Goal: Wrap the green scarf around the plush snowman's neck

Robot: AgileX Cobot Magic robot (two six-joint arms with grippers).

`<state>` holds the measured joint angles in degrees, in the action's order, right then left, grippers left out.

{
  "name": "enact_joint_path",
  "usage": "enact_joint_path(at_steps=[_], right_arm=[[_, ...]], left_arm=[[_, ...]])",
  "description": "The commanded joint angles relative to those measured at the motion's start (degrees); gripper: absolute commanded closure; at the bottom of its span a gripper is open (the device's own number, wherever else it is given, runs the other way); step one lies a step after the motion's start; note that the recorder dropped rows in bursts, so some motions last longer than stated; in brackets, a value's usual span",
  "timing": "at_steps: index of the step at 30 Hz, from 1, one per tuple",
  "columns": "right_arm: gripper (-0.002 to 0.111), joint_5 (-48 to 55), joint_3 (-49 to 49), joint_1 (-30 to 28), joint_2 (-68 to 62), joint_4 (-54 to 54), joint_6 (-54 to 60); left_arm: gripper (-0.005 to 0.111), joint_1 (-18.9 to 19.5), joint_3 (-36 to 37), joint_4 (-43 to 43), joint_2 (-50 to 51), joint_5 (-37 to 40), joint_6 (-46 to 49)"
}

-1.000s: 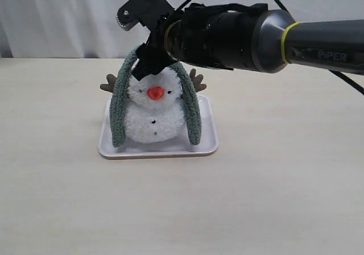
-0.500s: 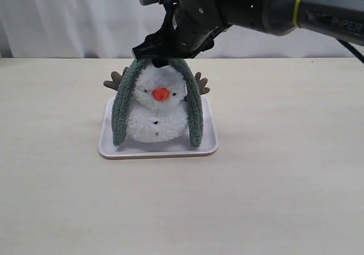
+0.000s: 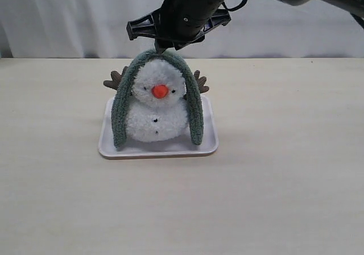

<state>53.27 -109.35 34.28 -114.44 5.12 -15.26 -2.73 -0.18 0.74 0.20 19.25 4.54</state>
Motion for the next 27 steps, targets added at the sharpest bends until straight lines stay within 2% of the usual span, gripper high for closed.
enact_joint_path(at_steps=[1,4,5,11,15,18,21,27], right_arm=[[0.091,3.98,-2.12,-0.2,-0.02,-0.2,1.87],[0.103,7.81,-2.3,-0.09,1.08,-0.55,4.49],[0.104,8.9,-2.3,-0.09,1.65,-0.99,4.64],[0.104,11.2,-2.3,2.18,3.61,-0.98,5.88],[0.104,6.92,-2.3,6.45,4.04,4.45,5.6],[0.104,3.7,-0.95,8.41,4.04,7.78,0.34],[0.104,3.41,0.45,7.92,3.63,7.78,-4.97],[0.104,3.8,0.48,4.32,1.51,3.65,-5.09]], left_arm=[[0.096,0.15,0.18,-0.01,-0.2,-0.72,0.05],[0.096,0.15,0.18,-0.01,-0.2,-0.72,0.05],[0.096,0.15,0.18,-0.01,-0.2,-0.72,0.05],[0.096,0.15,0.18,-0.01,-0.2,-0.72,0.05],[0.096,0.15,0.18,-0.01,-0.2,-0.72,0.05],[0.096,0.15,0.18,-0.01,-0.2,-0.72,0.05],[0.096,0.15,0.18,-0.01,-0.2,-0.72,0.05],[0.096,0.15,0.18,-0.01,-0.2,-0.72,0.05]])
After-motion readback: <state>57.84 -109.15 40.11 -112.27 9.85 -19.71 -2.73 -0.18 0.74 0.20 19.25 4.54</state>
